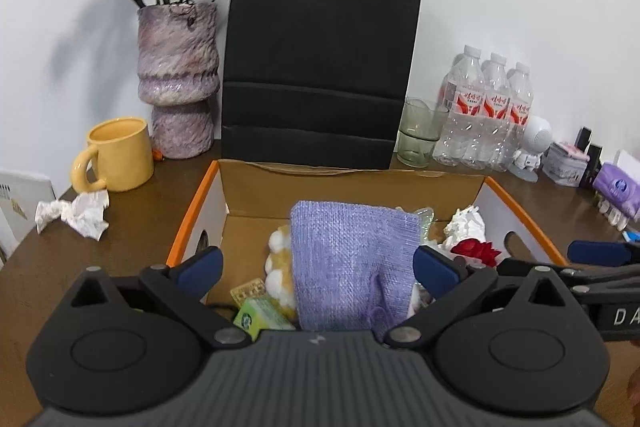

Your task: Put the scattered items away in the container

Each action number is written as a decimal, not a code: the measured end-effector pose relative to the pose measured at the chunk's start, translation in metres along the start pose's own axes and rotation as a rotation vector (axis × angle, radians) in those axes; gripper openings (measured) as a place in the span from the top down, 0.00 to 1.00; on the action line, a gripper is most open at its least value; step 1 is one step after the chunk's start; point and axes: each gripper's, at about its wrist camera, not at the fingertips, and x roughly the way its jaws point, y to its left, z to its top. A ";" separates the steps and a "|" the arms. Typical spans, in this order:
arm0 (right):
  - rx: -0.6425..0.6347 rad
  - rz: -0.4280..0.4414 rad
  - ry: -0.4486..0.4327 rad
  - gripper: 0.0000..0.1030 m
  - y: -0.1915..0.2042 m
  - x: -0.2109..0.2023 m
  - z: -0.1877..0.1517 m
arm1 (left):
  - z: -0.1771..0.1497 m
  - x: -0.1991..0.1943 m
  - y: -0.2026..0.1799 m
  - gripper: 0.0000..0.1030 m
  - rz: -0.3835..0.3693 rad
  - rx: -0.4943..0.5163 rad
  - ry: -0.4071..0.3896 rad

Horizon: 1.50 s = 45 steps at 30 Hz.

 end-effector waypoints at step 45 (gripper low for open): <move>-0.054 -0.014 -0.022 0.00 0.054 -0.164 -0.079 | -0.052 -0.166 -0.011 0.00 0.008 0.043 0.003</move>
